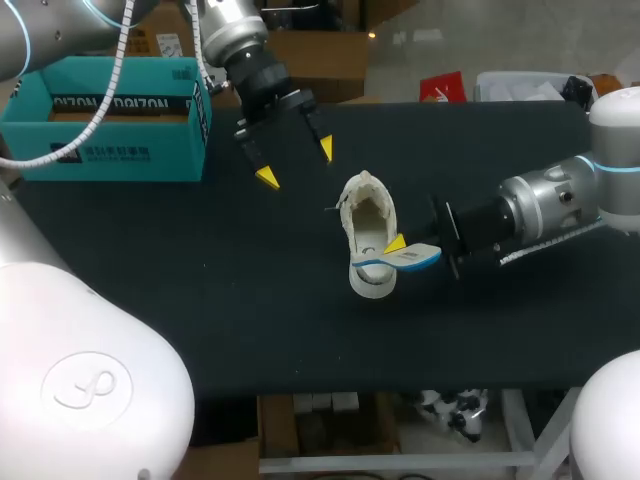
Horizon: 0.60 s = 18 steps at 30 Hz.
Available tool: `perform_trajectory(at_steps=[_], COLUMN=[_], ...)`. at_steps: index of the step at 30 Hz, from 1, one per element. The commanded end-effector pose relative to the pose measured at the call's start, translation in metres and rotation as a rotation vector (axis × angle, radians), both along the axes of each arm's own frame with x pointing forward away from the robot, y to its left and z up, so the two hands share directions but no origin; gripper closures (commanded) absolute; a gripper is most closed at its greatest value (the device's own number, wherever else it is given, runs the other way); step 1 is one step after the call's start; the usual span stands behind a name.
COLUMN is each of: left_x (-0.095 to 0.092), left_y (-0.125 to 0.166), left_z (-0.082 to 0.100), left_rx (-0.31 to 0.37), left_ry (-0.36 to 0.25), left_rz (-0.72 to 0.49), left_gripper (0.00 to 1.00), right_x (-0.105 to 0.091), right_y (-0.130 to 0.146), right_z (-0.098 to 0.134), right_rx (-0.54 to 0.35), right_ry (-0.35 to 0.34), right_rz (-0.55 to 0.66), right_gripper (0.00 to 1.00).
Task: Open the shoe tongue, take the insole out of the shoe, put the insole back into the shoe, and pack the shoe into the shoebox
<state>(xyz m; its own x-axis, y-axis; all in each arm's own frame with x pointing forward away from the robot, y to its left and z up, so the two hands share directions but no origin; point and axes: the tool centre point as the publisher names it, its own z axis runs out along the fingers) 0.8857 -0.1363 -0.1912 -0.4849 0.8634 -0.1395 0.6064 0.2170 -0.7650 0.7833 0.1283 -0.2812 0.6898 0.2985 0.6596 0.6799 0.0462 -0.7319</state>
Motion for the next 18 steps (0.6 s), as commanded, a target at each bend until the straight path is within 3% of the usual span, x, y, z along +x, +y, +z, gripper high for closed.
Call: perform_trajectory(at_steps=[1, 7, 11, 18], left_x=[-0.009, -0.028, -0.043, -0.06], left_y=[0.0, 0.004, 0.005, 0.001], left_z=[-0.004, -0.012, -0.015, -0.028], left_rx=[-0.047, -0.126, -0.201, -0.247], left_ry=[-0.017, -0.074, -0.091, -0.14], left_rz=[0.095, 0.266, 0.32, 0.384], left_gripper=[0.0, 0.0, 0.0, 0.0], right_x=[0.0, 0.005, 0.012, 0.023], right_y=[0.0, 0.002, 0.003, 0.002], right_z=[-0.003, -0.007, -0.004, 0.001], right_rx=[0.027, 0.048, 0.064, 0.051], right_ry=[-0.006, 0.006, -0.002, -0.012], right_rz=[-0.025, -0.092, -0.13, -0.146], right_gripper=[1.0, 1.0, 1.0, 1.0])
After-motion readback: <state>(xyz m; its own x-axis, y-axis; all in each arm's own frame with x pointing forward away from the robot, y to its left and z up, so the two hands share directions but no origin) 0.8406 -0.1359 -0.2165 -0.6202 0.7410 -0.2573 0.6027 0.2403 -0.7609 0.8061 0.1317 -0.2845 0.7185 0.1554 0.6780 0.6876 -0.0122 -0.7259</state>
